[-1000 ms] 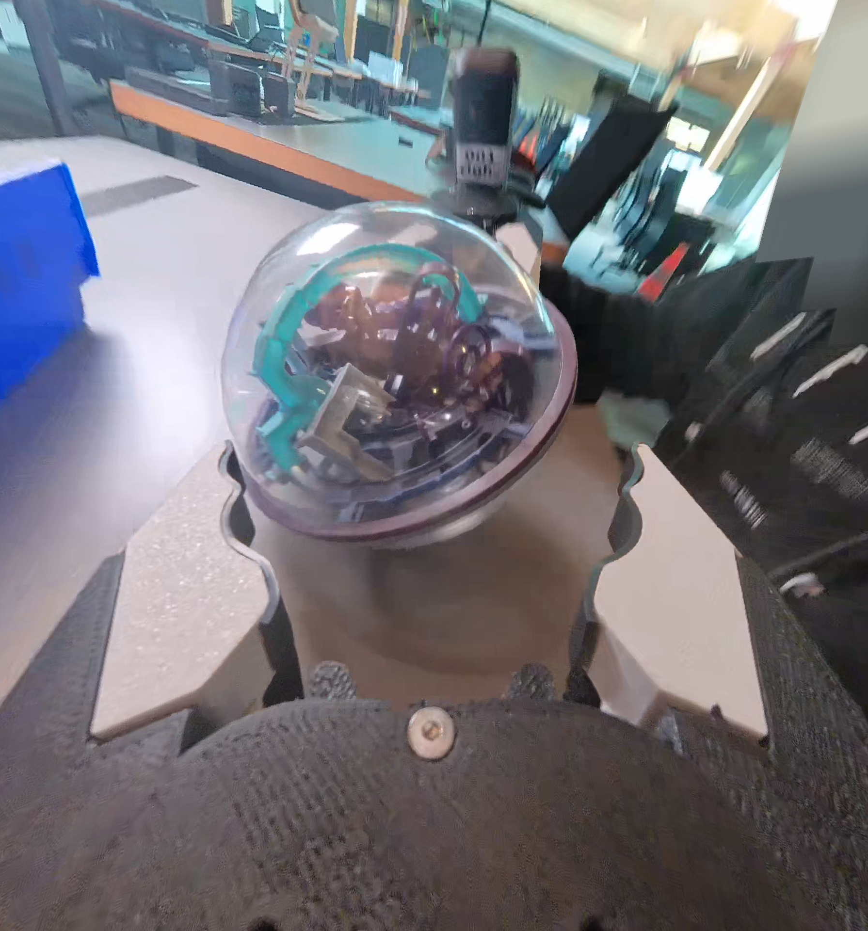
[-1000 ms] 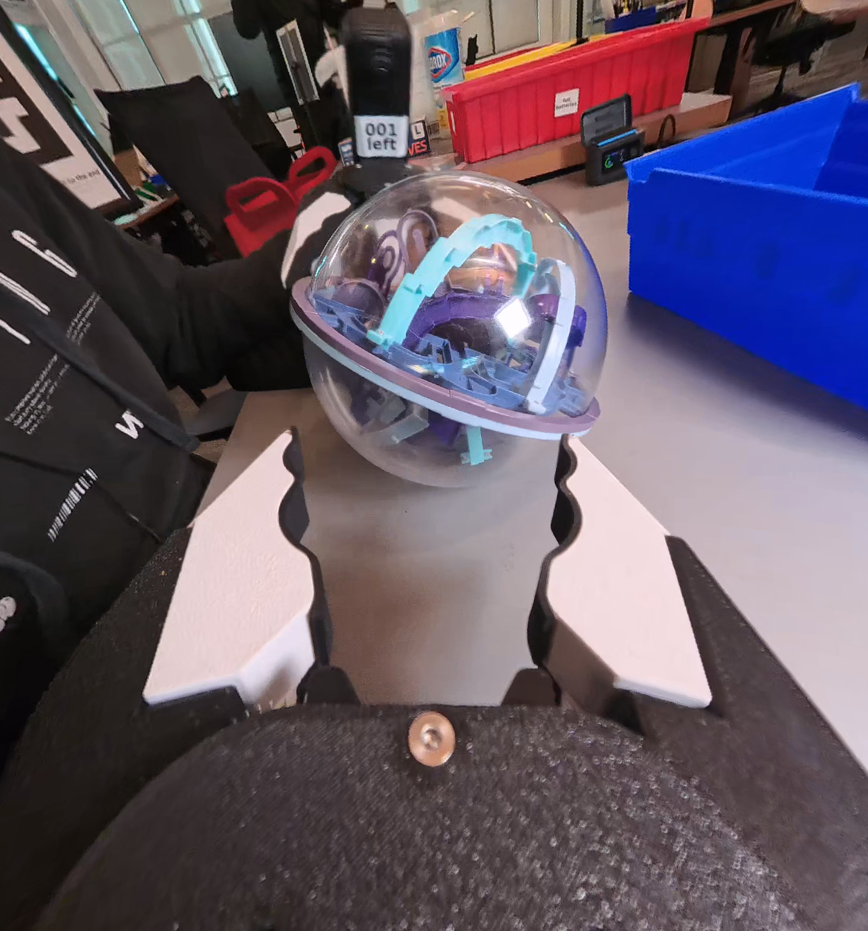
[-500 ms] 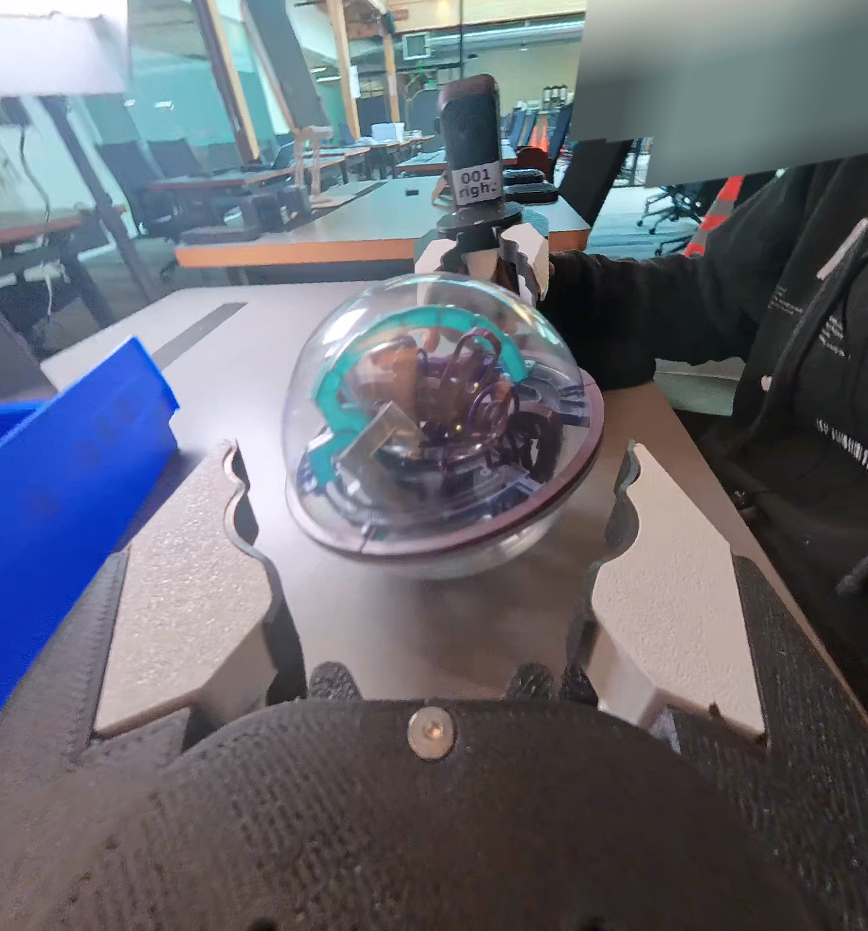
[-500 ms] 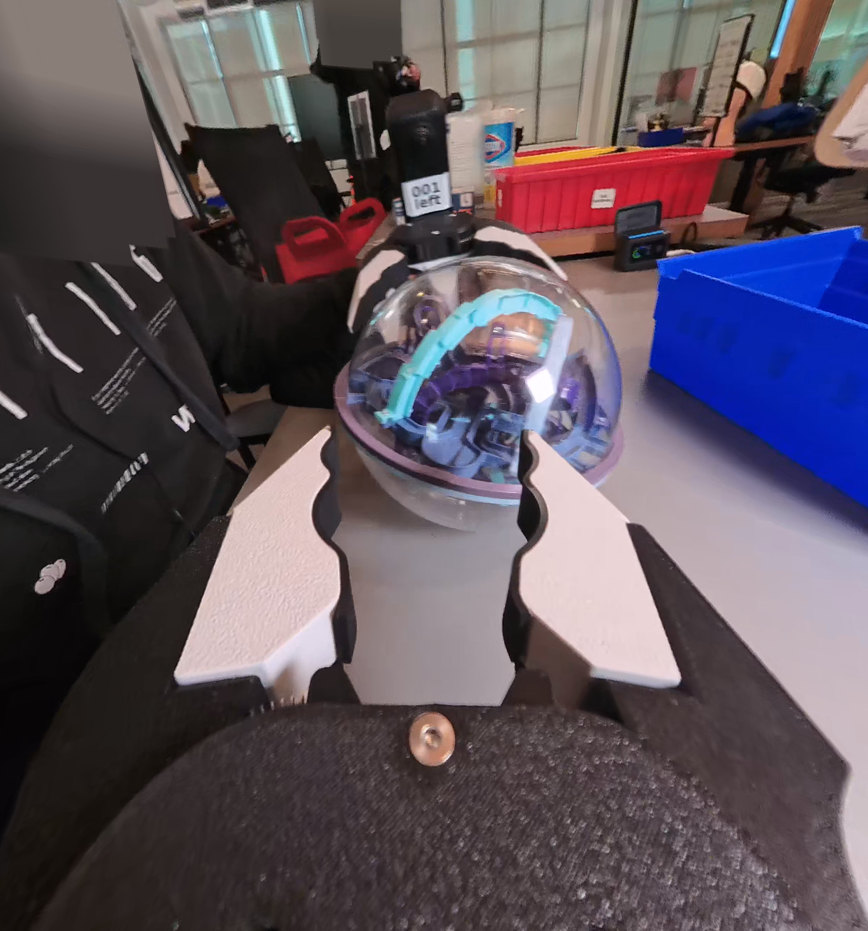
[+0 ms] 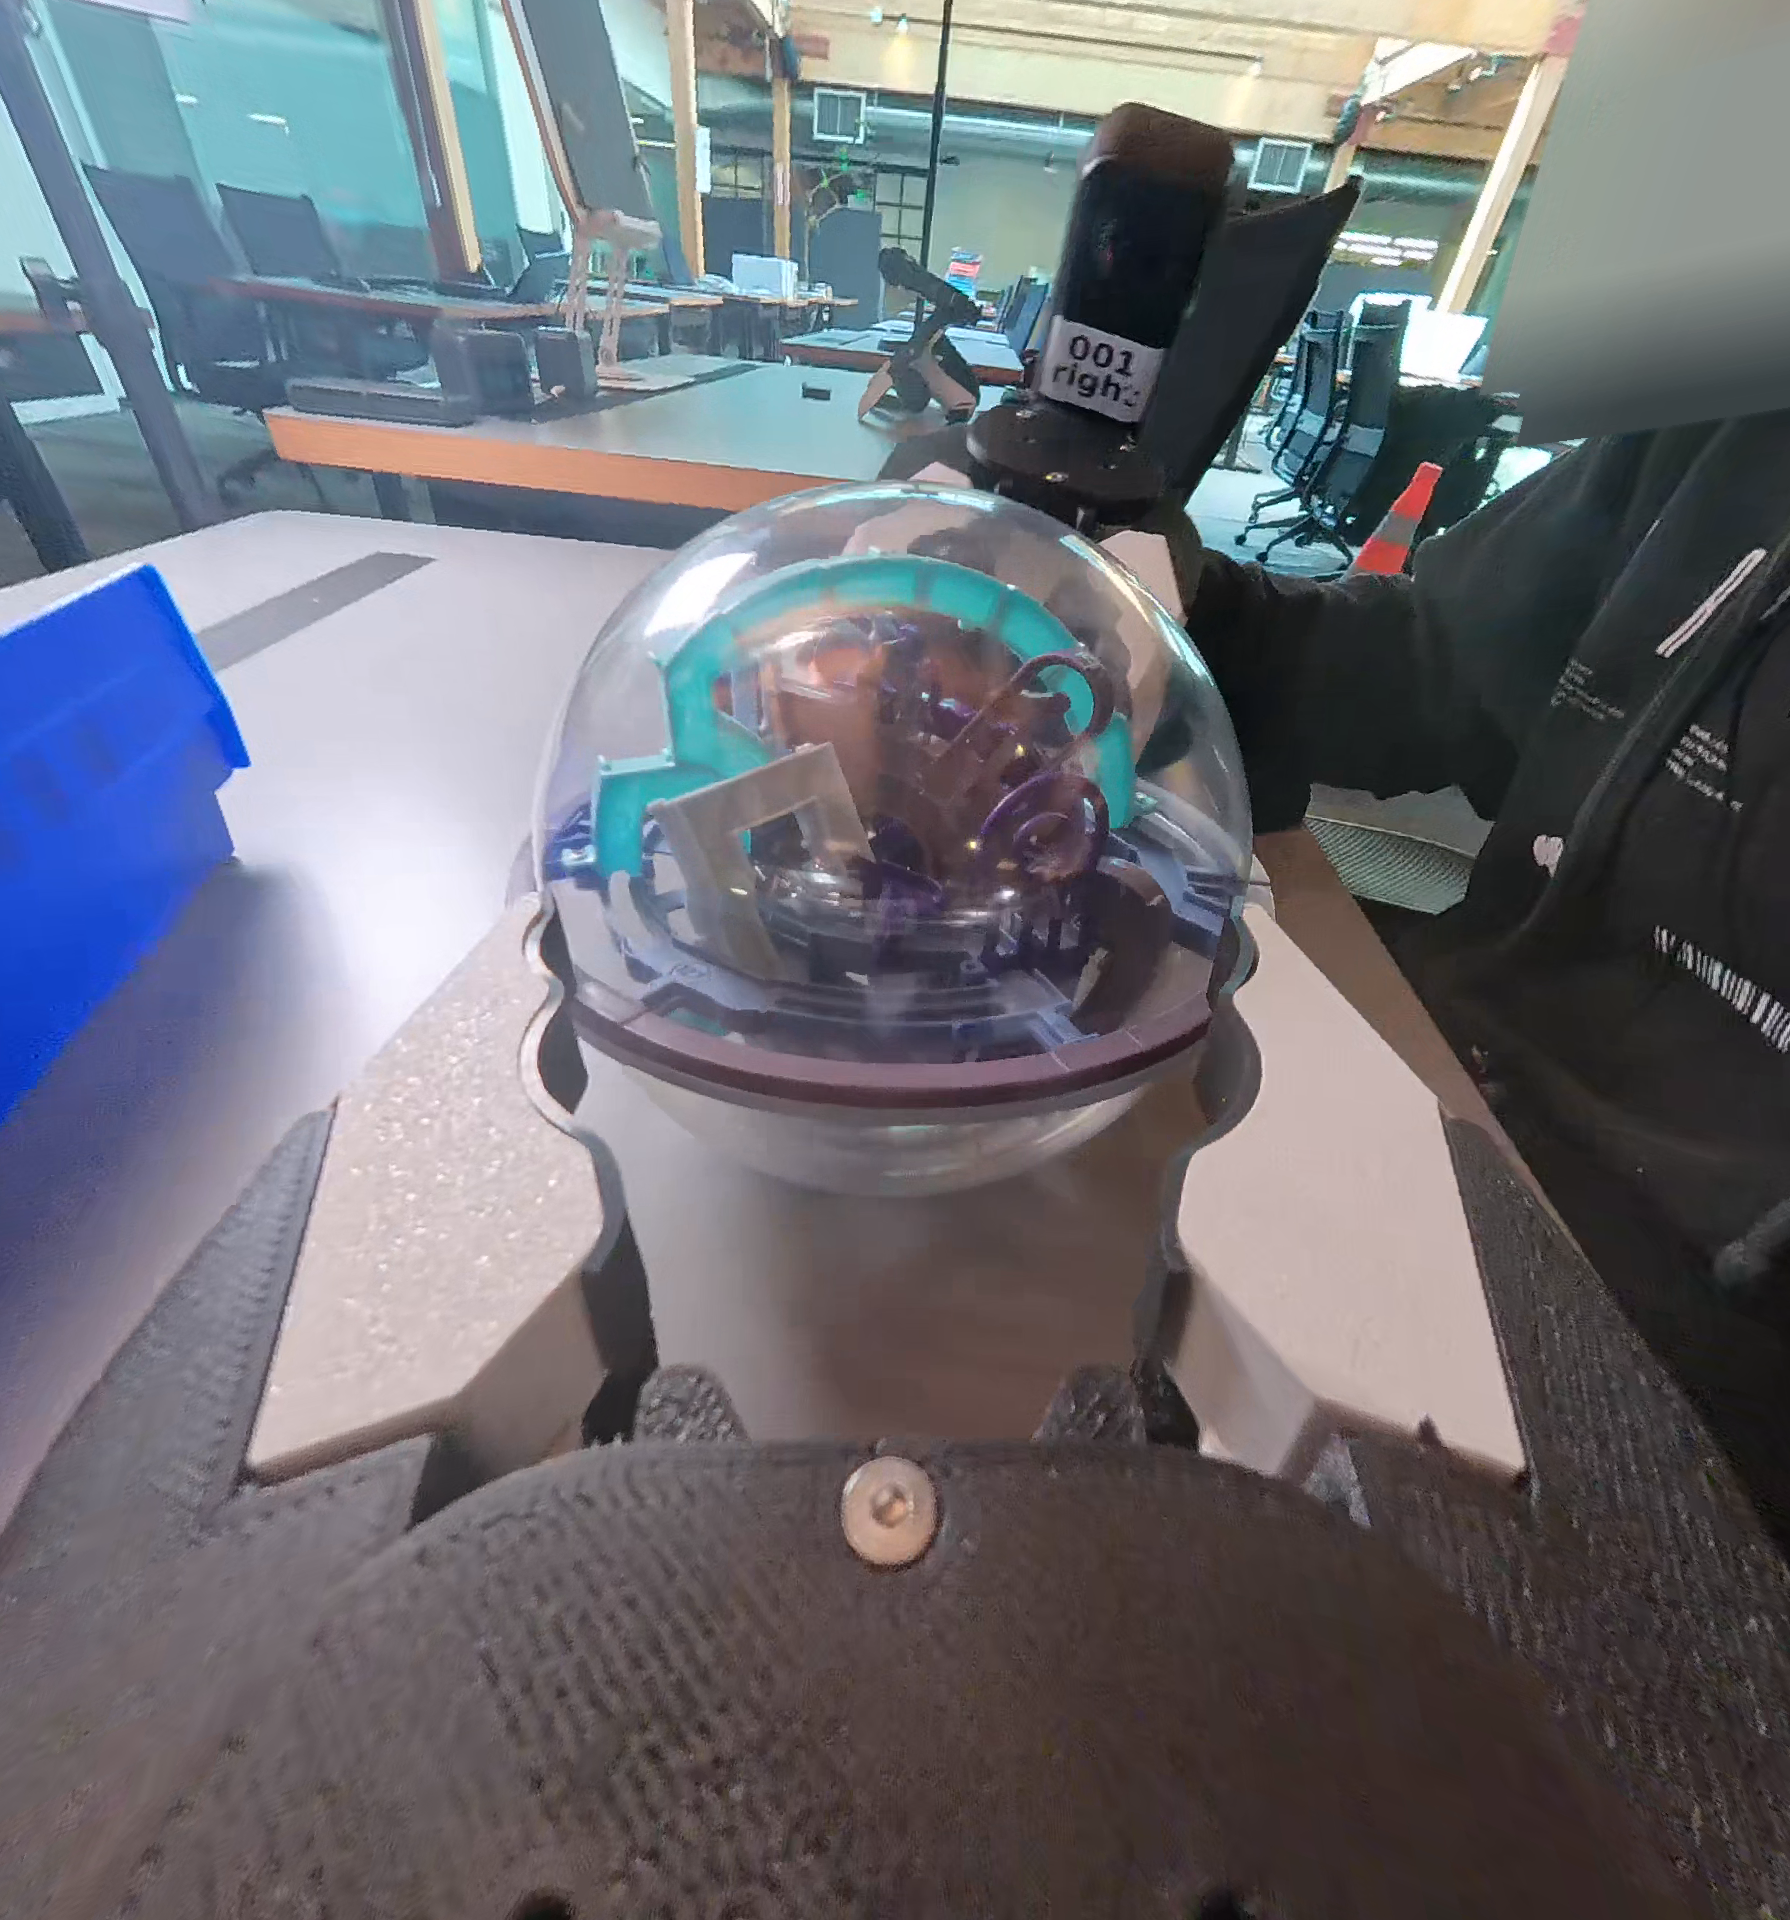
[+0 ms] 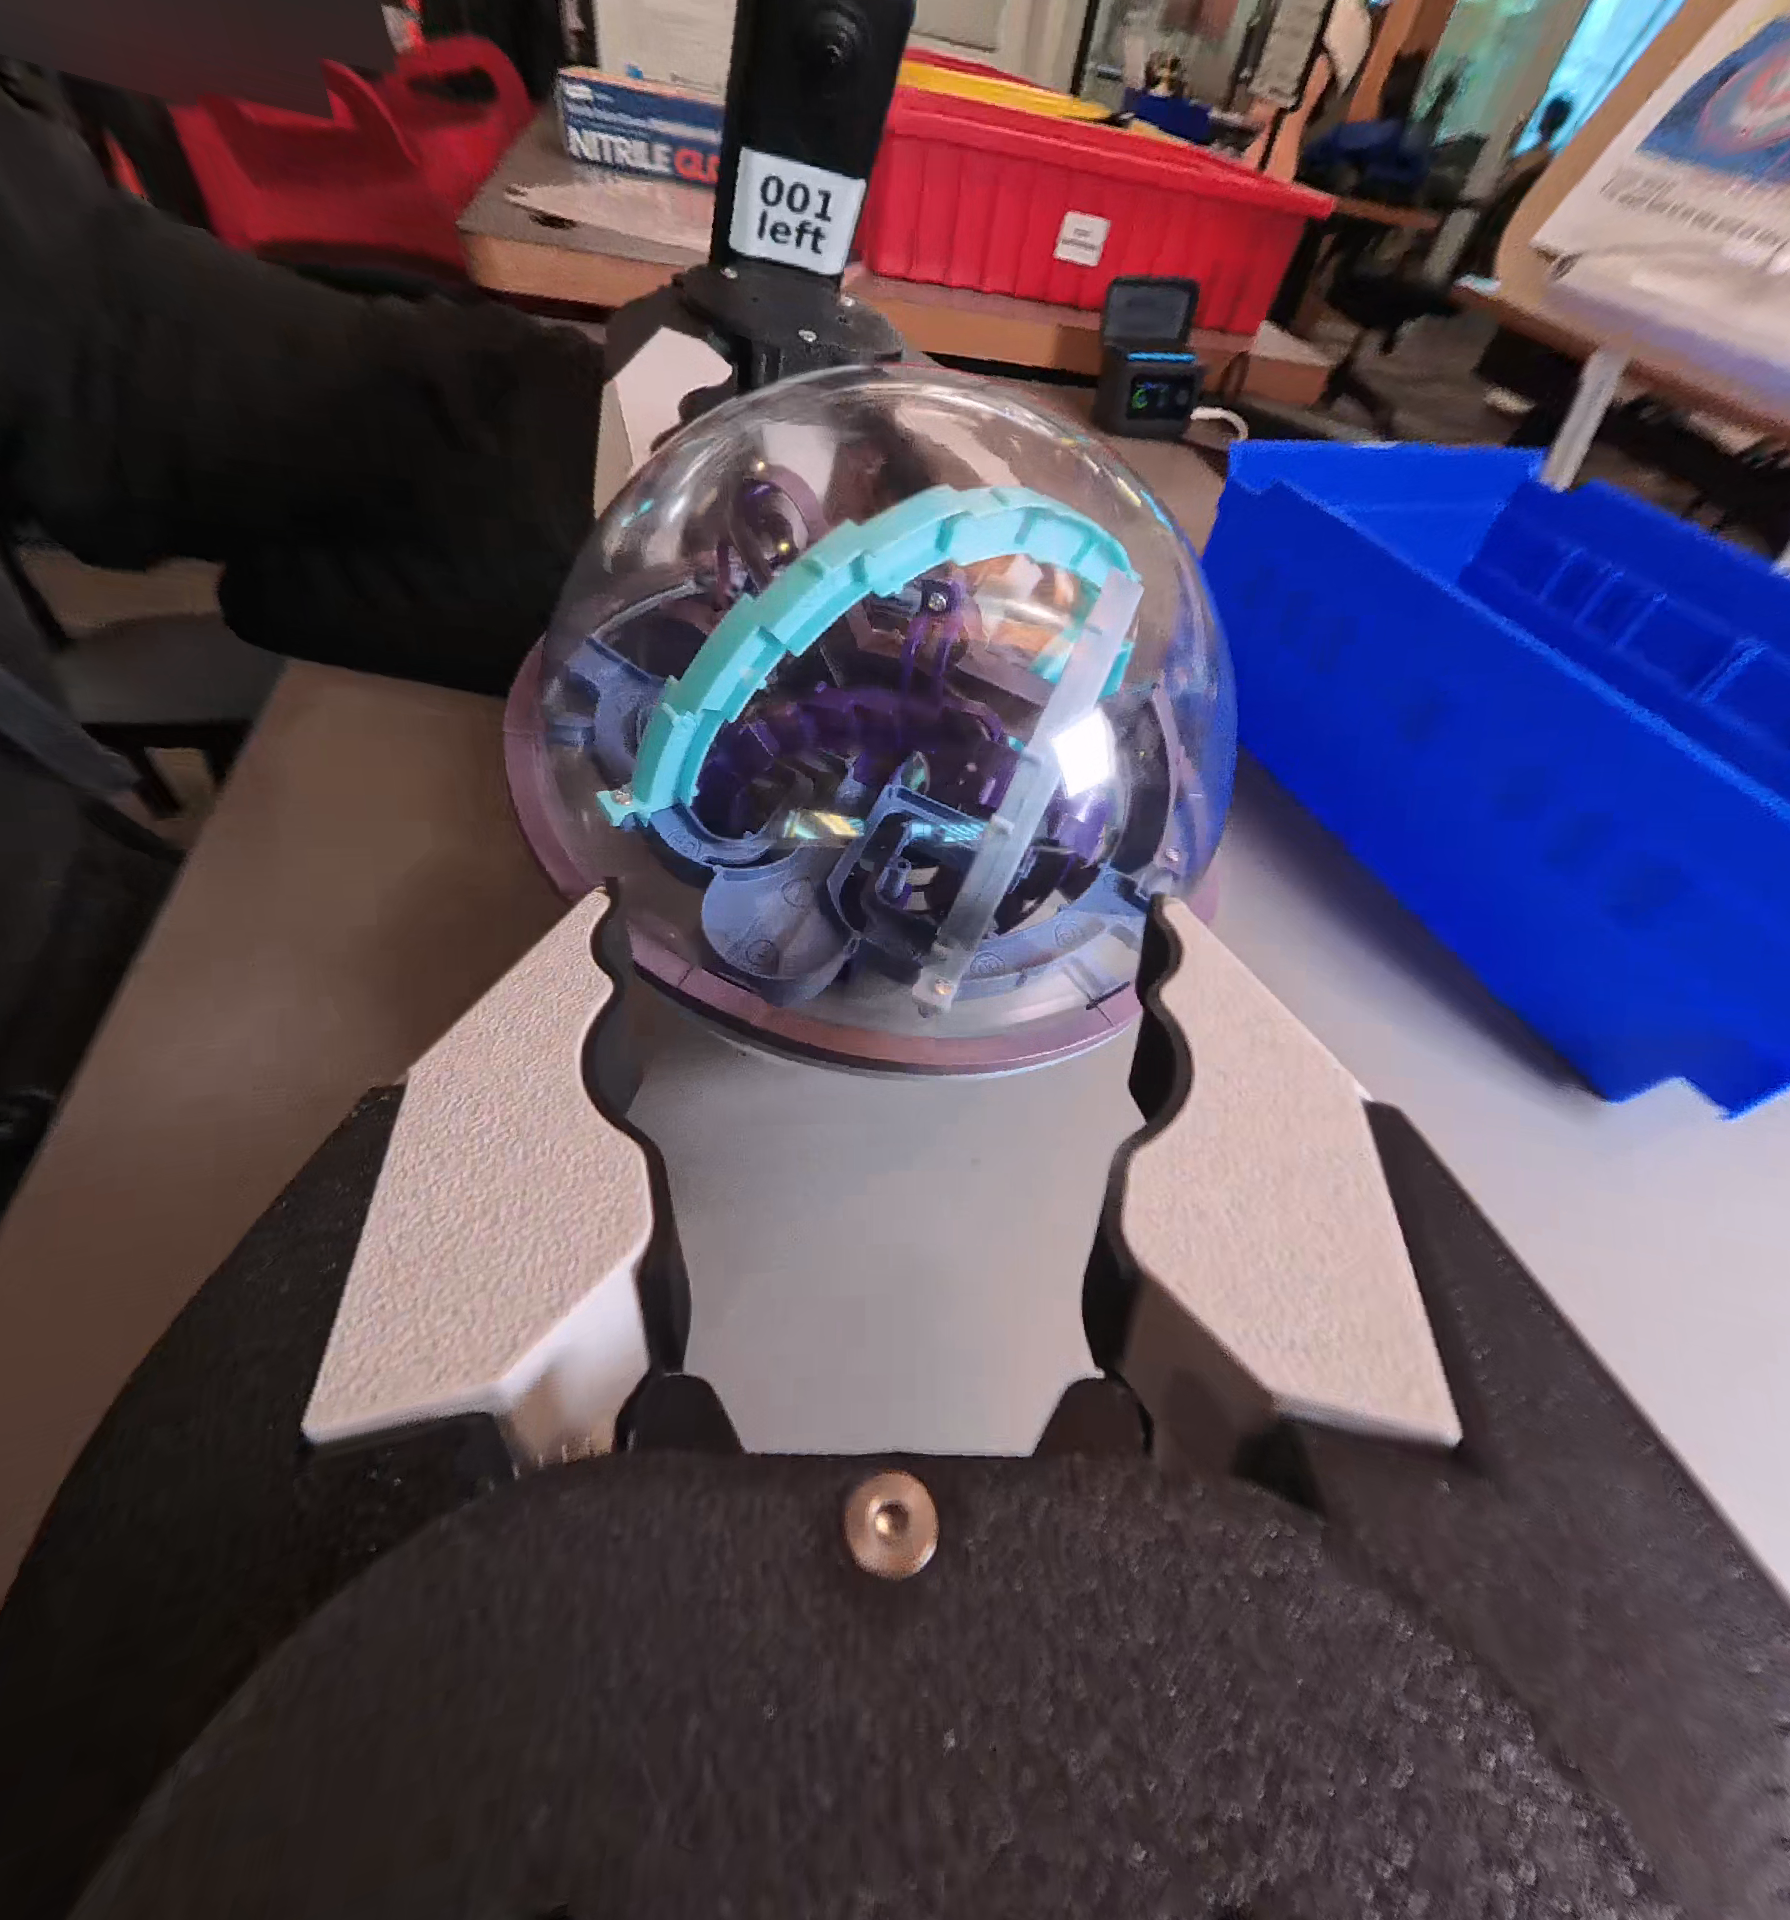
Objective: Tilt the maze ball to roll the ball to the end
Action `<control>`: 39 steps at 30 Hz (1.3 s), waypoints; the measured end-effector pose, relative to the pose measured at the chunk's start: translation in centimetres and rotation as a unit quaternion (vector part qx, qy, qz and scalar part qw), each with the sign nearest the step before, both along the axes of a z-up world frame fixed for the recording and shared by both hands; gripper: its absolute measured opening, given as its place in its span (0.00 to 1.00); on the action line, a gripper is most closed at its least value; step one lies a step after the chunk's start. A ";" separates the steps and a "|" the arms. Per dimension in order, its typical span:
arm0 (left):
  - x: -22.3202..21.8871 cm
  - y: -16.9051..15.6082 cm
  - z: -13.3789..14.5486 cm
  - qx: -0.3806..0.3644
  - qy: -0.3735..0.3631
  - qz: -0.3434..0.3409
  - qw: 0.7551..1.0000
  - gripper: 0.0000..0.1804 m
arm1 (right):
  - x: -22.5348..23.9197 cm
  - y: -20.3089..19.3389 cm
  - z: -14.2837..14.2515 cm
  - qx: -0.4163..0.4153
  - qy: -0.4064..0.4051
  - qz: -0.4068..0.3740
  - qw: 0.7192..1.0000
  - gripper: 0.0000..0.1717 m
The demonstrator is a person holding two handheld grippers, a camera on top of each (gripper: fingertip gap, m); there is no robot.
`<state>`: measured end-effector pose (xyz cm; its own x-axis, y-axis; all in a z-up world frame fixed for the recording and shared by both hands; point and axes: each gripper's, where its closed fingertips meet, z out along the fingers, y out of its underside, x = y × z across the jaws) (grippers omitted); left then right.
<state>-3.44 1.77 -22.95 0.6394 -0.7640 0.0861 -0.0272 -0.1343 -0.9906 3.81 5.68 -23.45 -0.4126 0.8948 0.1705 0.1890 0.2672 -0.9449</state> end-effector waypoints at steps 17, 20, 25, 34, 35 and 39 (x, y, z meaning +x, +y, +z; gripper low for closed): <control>-2.9 -0.8 0.5 -0.144 -0.188 0.084 0.968 0.57 | 1.8 -2.6 -0.9 0.010 -0.011 -0.014 1.000 0.40; -3.0 -1.2 0.6 -0.135 -0.172 0.077 0.973 0.53 | 1.7 -0.1 -1.2 -0.113 -0.072 -0.029 0.991 0.40; -3.1 -2.1 0.6 -0.138 -0.155 0.067 0.976 0.40 | 1.0 0.7 -2.9 -0.283 -0.183 -0.015 0.941 0.27; -4.7 -2.7 0.0 -0.222 -0.259 0.074 0.937 0.15 | 0.4 0.0 -2.9 -0.323 -0.201 0.018 0.925 0.12; -4.8 -2.6 0.0 -0.223 -0.263 0.074 0.936 0.14 | 0.4 0.1 -3.0 -0.323 -0.201 0.016 0.925 0.12; -5.1 -2.2 0.4 -0.204 -0.271 0.076 0.938 0.05 | 0.1 0.8 -2.7 -0.314 -0.180 0.006 0.932 0.10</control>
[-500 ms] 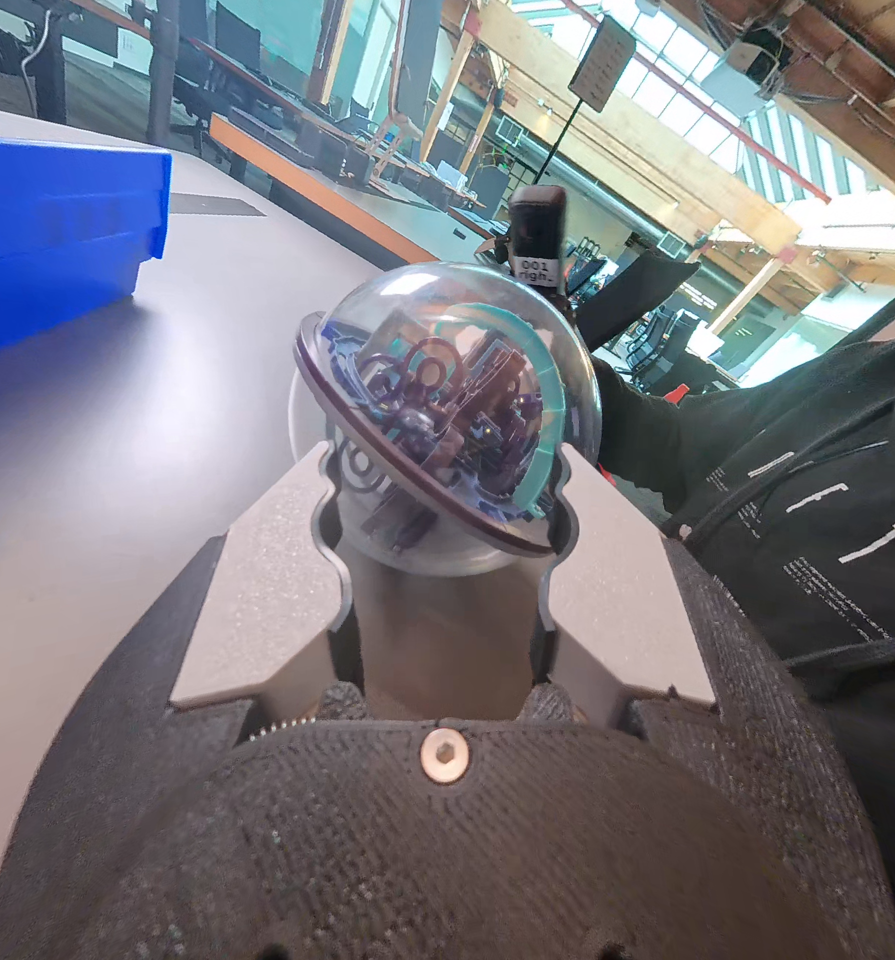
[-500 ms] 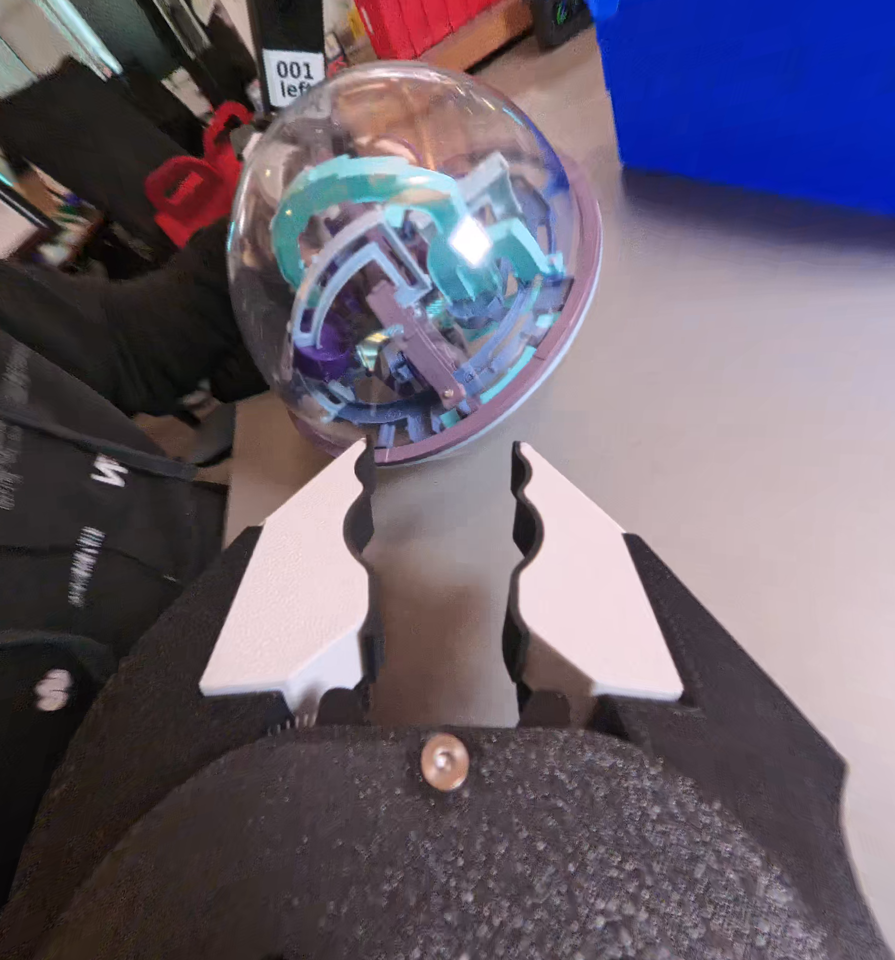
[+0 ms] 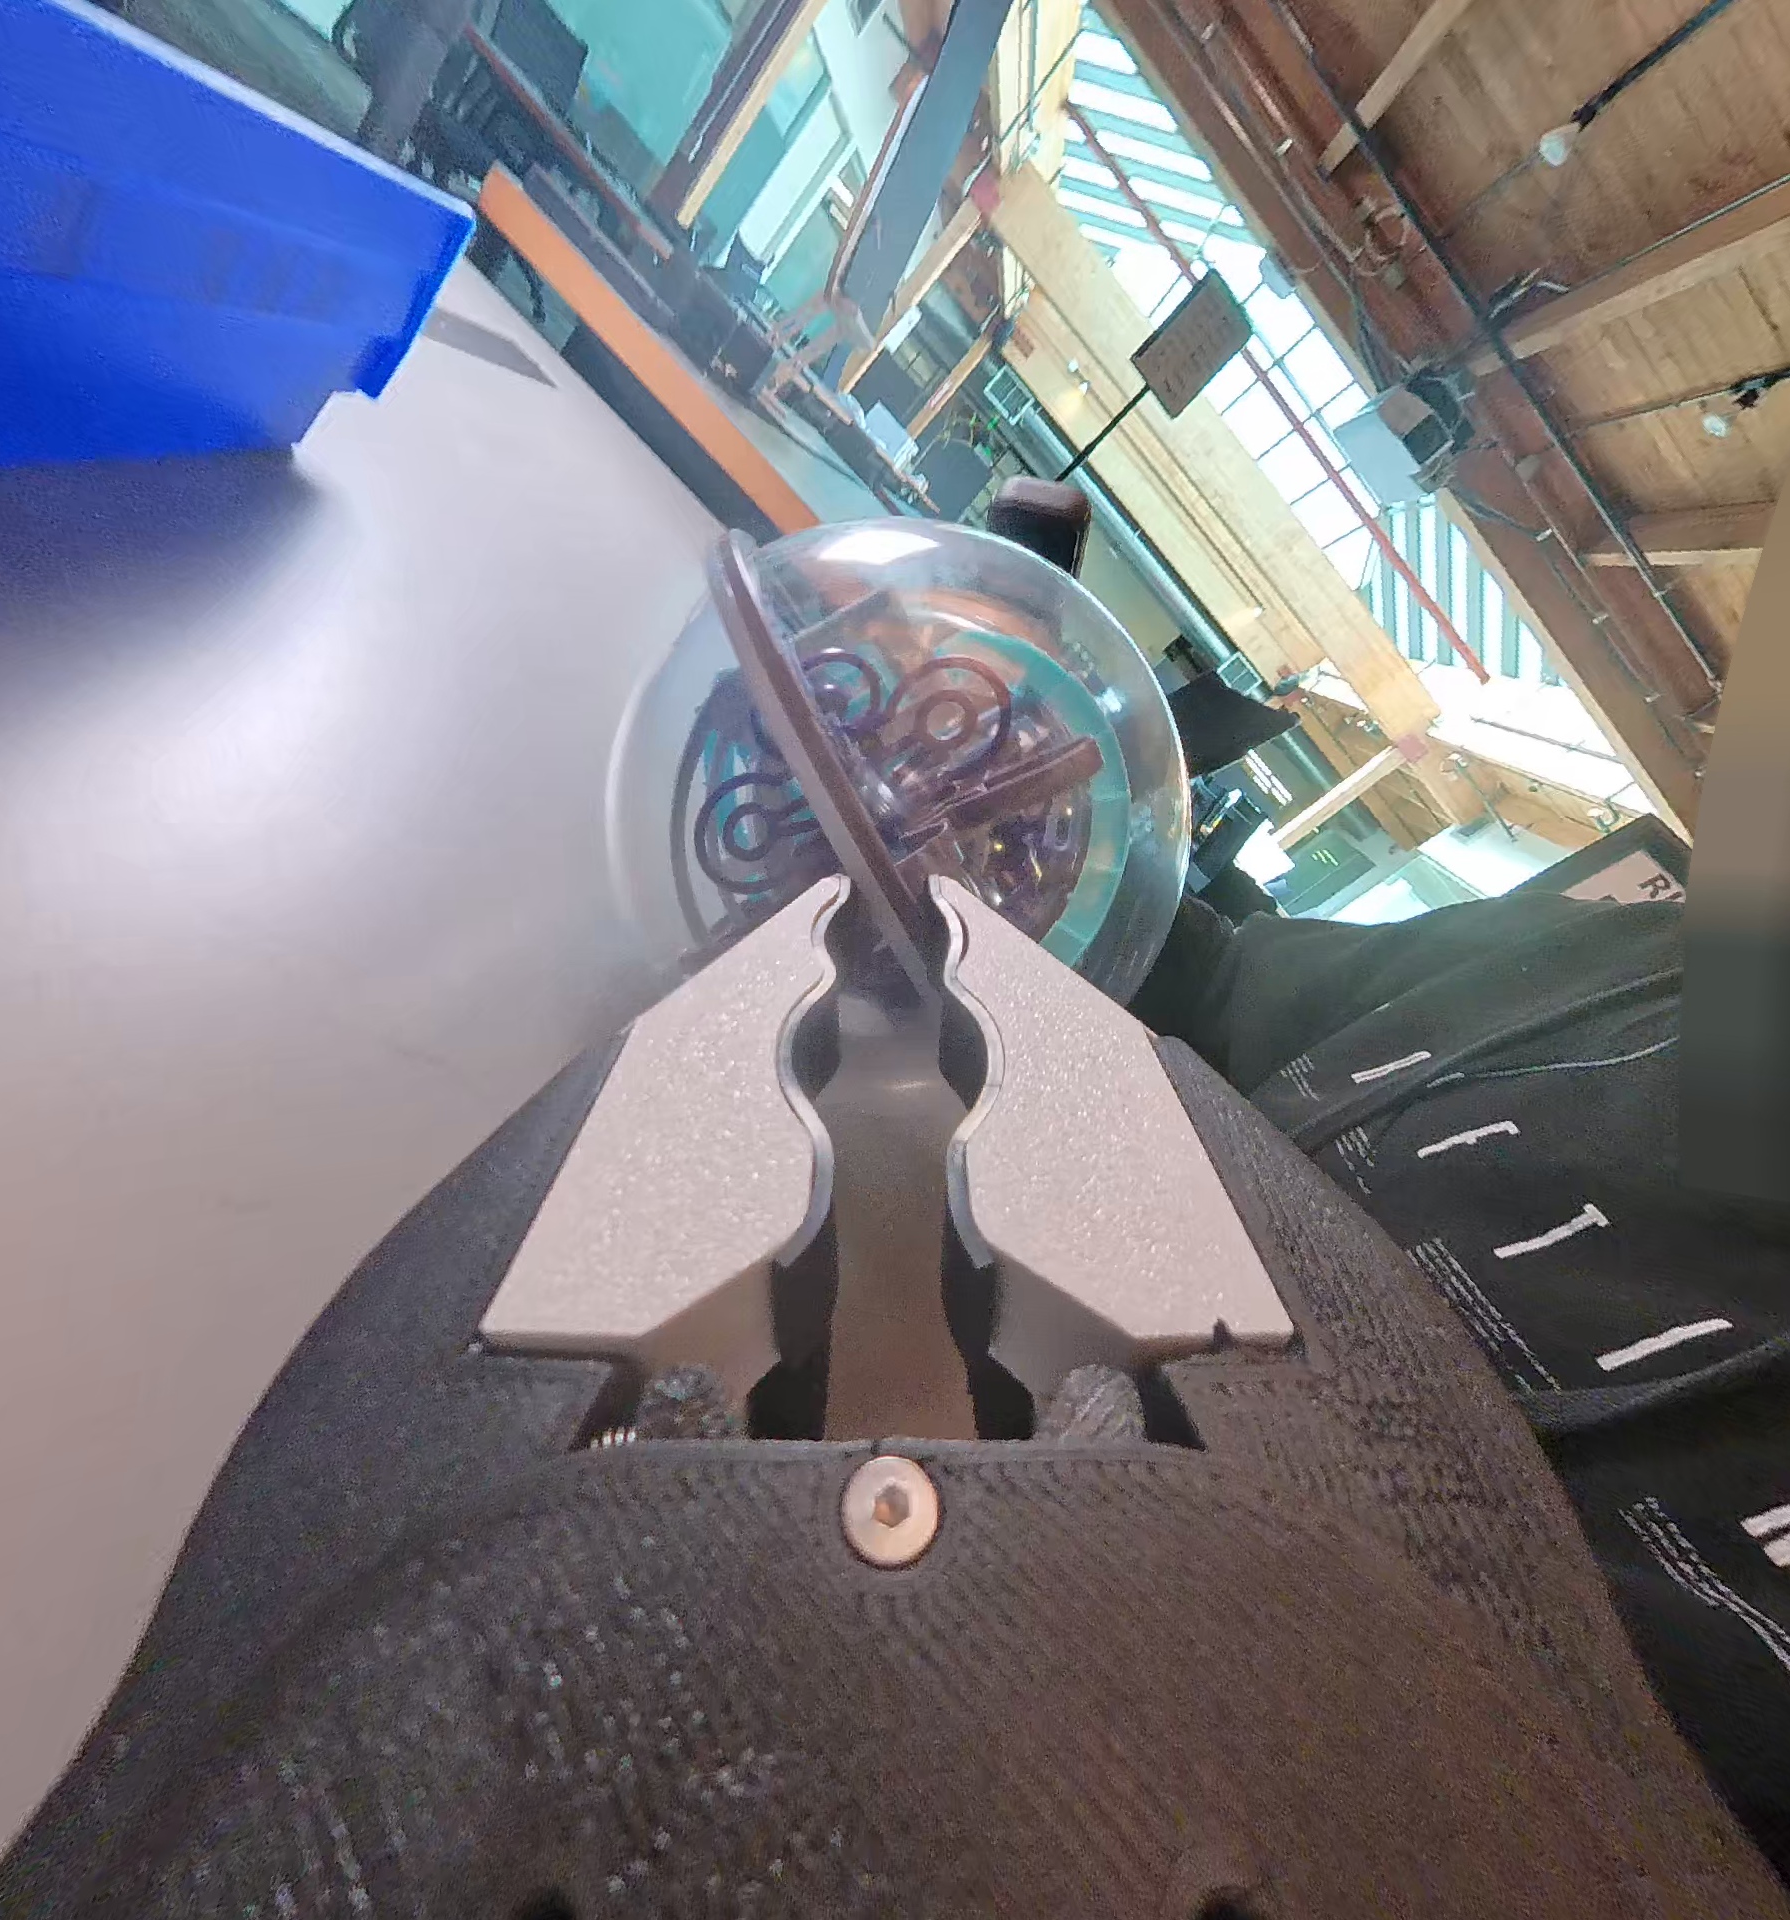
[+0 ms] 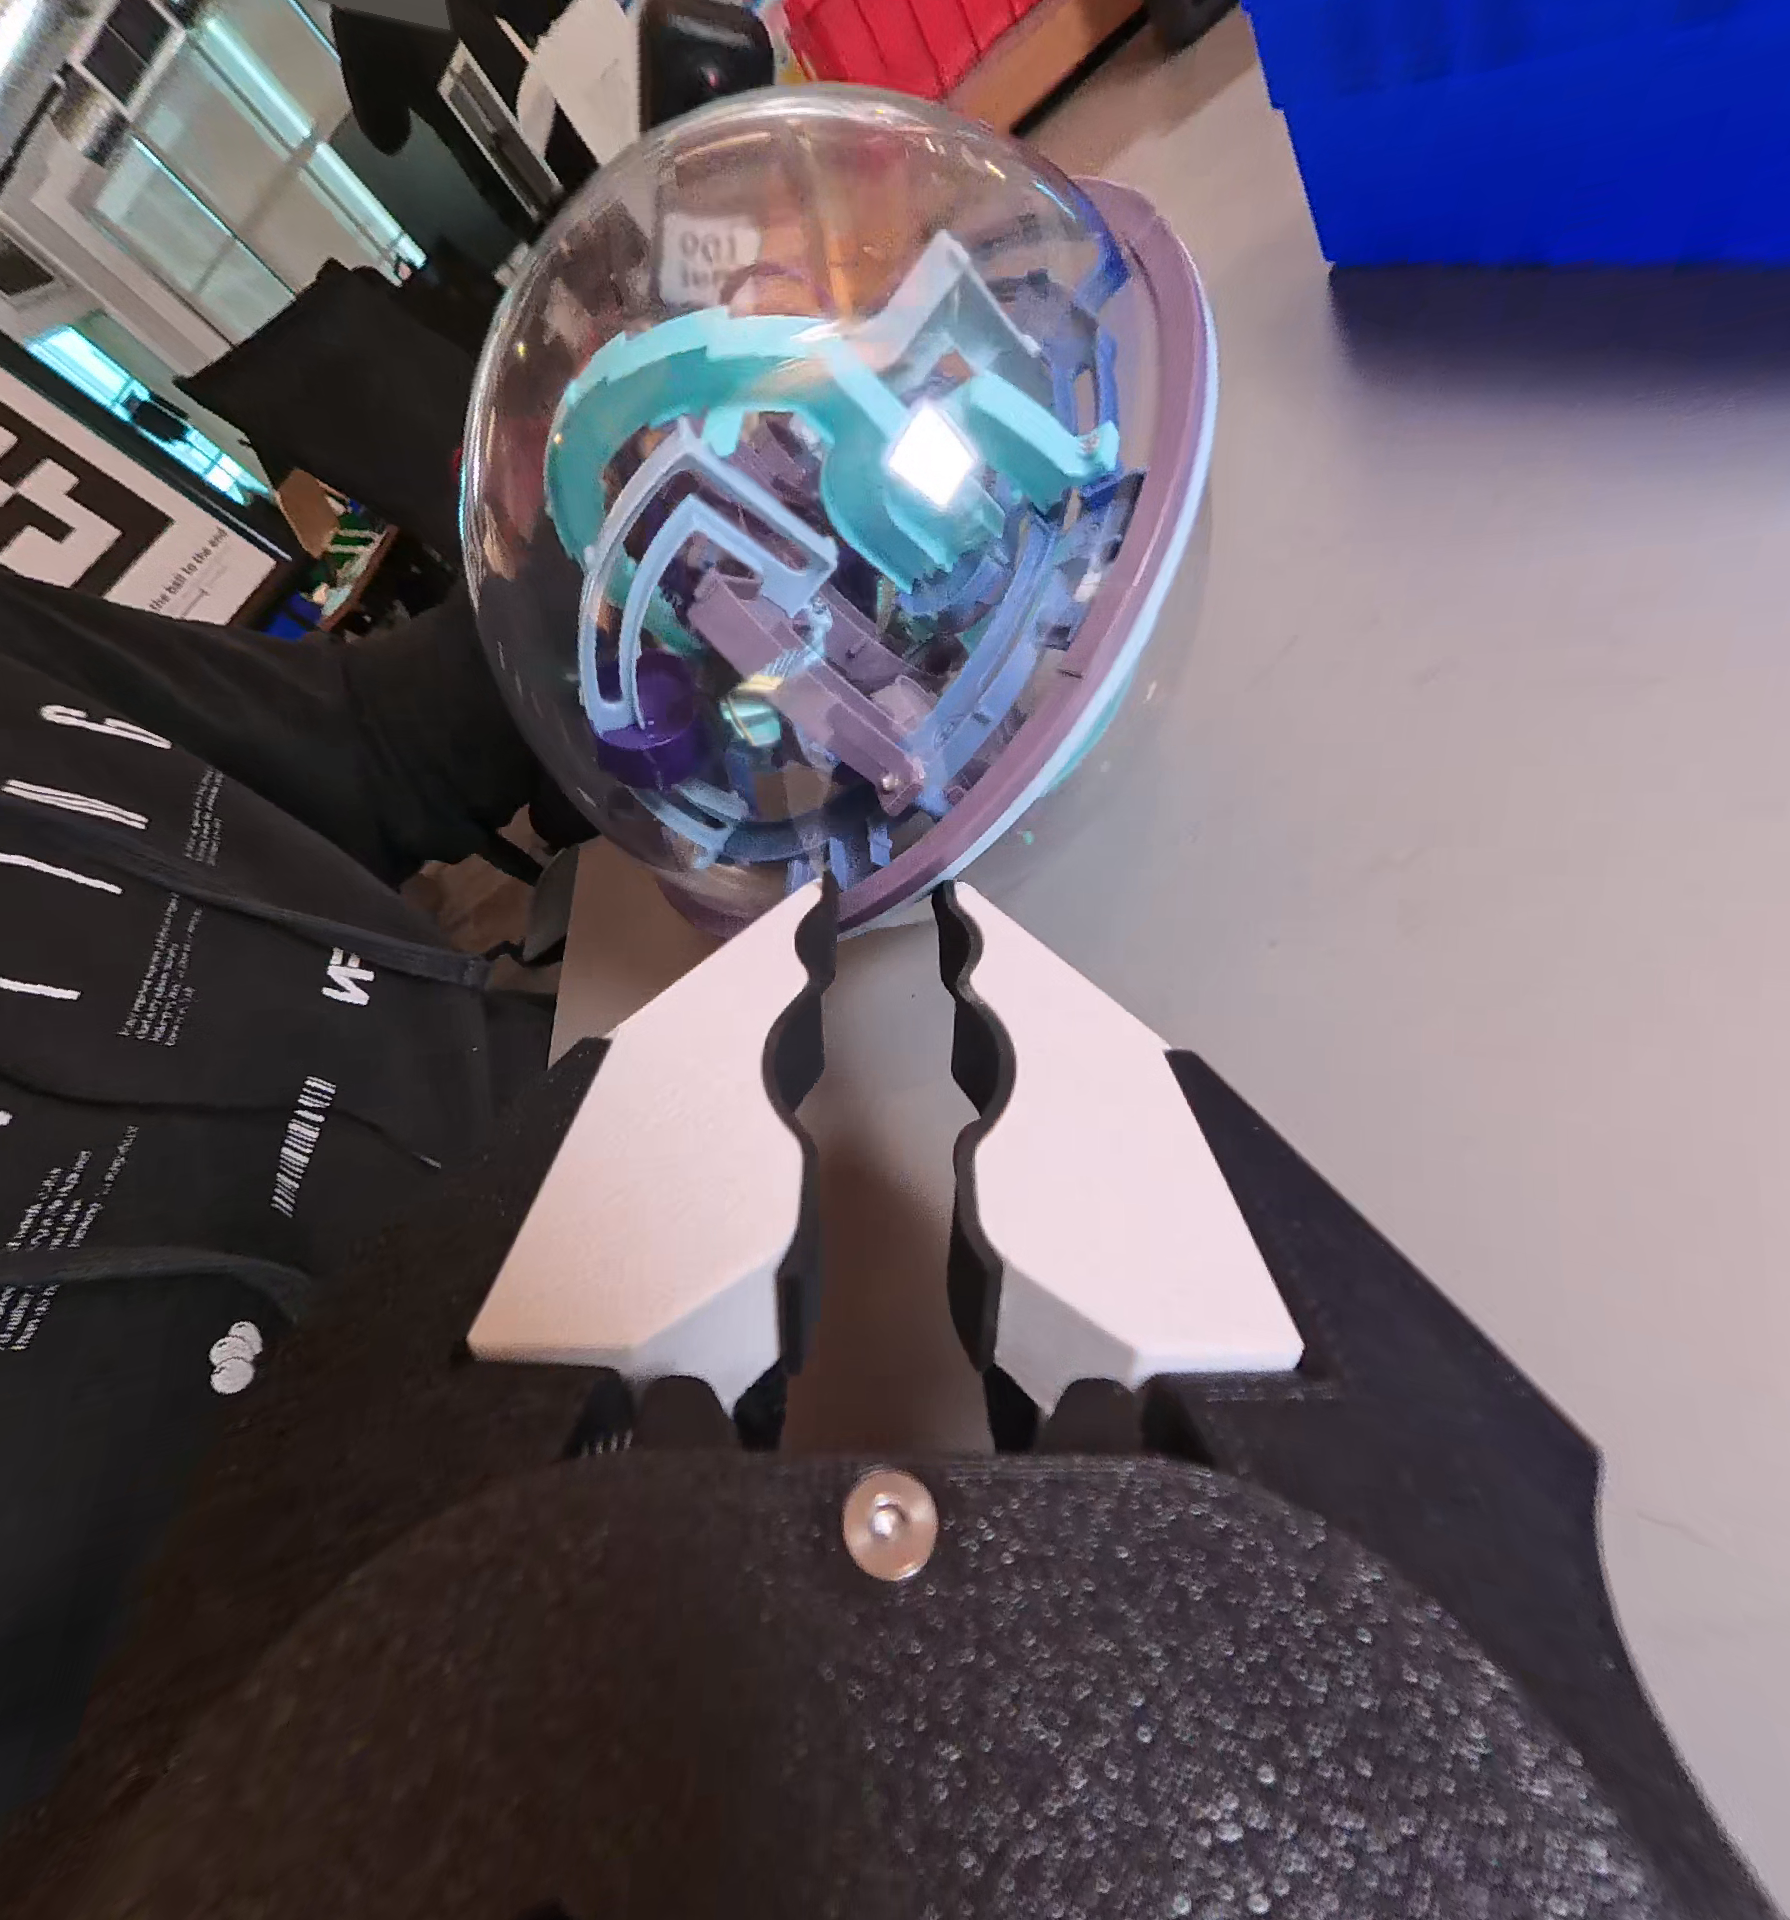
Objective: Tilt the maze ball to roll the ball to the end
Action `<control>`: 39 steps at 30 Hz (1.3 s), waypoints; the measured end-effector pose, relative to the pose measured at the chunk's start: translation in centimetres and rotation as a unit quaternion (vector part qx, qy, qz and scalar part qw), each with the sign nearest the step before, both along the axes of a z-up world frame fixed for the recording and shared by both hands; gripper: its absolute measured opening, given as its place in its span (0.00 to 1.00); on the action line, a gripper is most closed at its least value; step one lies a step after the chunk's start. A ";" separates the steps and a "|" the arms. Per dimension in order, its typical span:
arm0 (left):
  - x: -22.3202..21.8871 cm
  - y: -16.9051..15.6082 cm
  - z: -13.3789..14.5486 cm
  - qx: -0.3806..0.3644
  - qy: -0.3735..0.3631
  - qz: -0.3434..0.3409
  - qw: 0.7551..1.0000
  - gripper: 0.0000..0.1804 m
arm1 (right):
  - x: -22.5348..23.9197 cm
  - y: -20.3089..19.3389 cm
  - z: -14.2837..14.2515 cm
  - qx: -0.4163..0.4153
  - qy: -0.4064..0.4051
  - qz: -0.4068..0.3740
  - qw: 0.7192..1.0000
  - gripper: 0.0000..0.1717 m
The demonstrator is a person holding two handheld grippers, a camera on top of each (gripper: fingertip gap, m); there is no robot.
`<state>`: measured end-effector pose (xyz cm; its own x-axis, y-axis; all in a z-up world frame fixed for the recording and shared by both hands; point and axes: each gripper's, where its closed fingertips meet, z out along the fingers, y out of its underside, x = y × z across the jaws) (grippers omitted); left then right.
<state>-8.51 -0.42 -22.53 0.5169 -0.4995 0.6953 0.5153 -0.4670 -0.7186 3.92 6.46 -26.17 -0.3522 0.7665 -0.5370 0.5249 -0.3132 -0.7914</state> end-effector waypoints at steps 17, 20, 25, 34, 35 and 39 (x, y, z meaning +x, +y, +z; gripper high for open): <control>-0.6 5.0 9.6 0.248 0.111 0.047 0.961 0.03 | -1.7 7.6 13.6 0.125 0.214 -0.100 0.964 0.04; -0.8 5.6 12.5 0.289 0.109 0.051 0.950 0.03 | -1.9 8.4 17.0 0.169 0.239 -0.108 0.950 0.04; -1.2 5.9 18.1 0.361 0.117 0.056 0.923 0.03 | -2.1 8.8 22.4 0.215 0.289 -0.115 0.926 0.04; -0.4 5.5 24.5 0.457 0.143 0.054 0.876 0.03 | -1.4 8.7 29.6 0.268 0.372 -0.126 0.880 0.03; -0.3 5.4 24.9 0.465 0.145 0.055 0.872 0.03 | -1.3 8.7 30.0 0.271 0.378 -0.127 0.876 0.03; -0.2 4.6 25.9 0.486 0.157 0.058 0.858 0.03 | -1.3 8.1 30.4 0.279 0.395 -0.129 0.866 0.03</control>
